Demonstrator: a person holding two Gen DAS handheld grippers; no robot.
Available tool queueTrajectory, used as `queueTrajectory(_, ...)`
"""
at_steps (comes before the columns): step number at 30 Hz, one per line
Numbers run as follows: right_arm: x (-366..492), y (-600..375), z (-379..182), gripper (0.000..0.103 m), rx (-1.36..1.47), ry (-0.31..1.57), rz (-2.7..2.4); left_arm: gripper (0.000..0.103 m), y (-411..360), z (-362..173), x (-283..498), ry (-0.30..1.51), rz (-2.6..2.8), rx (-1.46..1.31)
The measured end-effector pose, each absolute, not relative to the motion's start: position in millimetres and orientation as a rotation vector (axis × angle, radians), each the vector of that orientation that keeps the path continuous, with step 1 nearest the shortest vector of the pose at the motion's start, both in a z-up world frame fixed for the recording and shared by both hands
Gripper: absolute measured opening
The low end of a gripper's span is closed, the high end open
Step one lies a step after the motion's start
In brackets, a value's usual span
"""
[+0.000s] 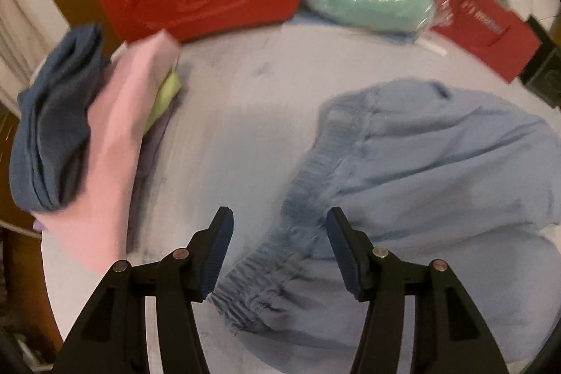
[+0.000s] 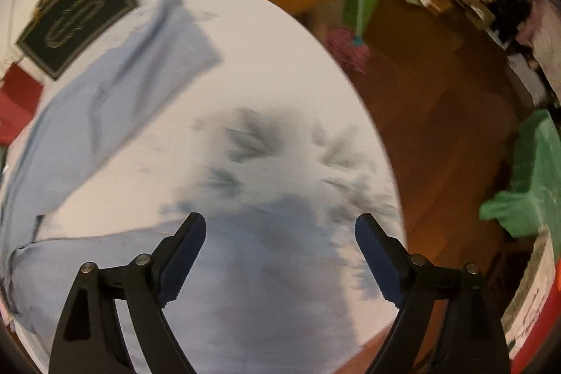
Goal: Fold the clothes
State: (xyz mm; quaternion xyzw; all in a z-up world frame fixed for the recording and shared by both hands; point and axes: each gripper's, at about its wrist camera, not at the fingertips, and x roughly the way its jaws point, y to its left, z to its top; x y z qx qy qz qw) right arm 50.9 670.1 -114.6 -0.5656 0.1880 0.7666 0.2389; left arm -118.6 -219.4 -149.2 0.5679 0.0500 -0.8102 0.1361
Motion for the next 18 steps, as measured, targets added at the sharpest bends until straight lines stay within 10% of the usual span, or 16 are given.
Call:
queueTrajectory(13,50,679,-166,0.084,-1.648,0.525,2.112,0.058,-221,-184,-103,0.171,-2.253,1.684)
queueTrajectory(17,35,663,-165,0.01,-1.719,0.367,2.095,0.058,-217,-185,-103,0.143,-2.248,1.677)
queueTrajectory(18,32,661,-161,0.006,-1.724,0.329,2.088,0.058,-217,-185,-102,0.149,-2.248,1.676)
